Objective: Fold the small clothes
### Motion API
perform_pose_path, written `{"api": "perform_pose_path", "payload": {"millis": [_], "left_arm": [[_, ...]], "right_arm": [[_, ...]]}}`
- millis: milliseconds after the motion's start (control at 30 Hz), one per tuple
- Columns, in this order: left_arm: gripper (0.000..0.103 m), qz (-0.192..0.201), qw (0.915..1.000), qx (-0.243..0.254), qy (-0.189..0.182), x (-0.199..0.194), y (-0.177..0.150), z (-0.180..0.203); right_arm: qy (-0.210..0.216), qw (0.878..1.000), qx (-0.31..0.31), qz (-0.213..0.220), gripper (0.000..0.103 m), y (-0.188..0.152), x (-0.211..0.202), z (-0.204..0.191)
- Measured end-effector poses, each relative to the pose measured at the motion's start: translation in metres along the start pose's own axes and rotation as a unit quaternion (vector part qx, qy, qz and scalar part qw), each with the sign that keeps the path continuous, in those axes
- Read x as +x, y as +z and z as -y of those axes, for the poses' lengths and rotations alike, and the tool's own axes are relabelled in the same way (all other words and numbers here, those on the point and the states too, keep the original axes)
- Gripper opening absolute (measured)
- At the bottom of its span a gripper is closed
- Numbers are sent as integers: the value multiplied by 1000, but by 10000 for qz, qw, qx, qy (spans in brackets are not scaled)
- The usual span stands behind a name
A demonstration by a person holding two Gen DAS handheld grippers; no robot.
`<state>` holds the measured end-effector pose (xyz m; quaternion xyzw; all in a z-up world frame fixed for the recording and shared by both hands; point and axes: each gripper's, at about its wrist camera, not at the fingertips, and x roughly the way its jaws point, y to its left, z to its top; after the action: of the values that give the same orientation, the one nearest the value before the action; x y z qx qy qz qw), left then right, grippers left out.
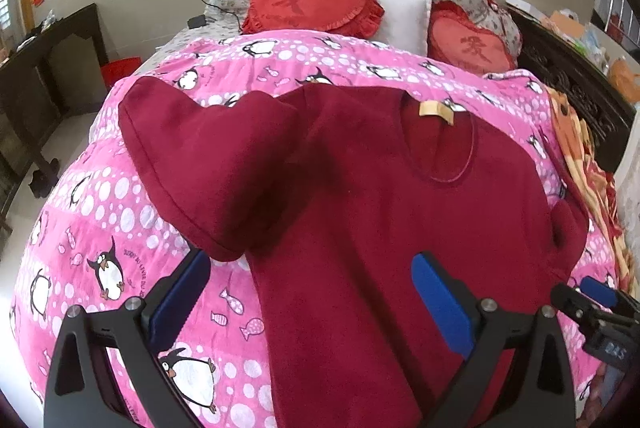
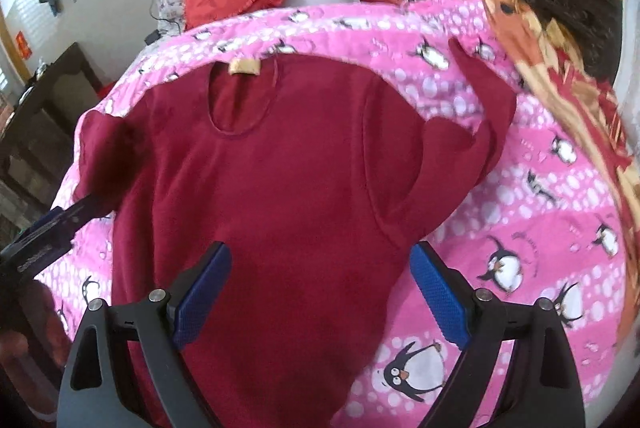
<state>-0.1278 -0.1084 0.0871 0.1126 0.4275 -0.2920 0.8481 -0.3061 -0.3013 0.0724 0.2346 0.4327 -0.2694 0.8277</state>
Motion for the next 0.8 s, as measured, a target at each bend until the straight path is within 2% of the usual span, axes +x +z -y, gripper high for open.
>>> {"api": "perform_pose_path", "payload": {"millis": [267, 467, 567, 667, 733, 800], "left_arm": [[102, 105, 9996, -263, 91, 7, 15, -30], [102, 125, 9981, -436, 421, 7, 22, -59], [102, 56, 9980, -255, 571, 4, 25, -70], [102, 63, 9957, 16, 921, 1, 29, -81], [102, 108, 9949, -31, 1005, -2, 31, -93], [102, 88, 9957, -235, 888, -5, 34, -106]], "right_arm": [[68, 9999, 127, -24, 70, 11, 15, -5], [69, 9993, -323, -158, 69, 26, 29, -40], [-21, 9987, -425, -271, 69, 32, 23, -49], [226, 9974, -401, -553, 67, 35, 7, -50], [6, 9976, -589, -358, 67, 40, -9, -51], [-116, 9983, -537, -181, 67, 43, -20, -46]]}}
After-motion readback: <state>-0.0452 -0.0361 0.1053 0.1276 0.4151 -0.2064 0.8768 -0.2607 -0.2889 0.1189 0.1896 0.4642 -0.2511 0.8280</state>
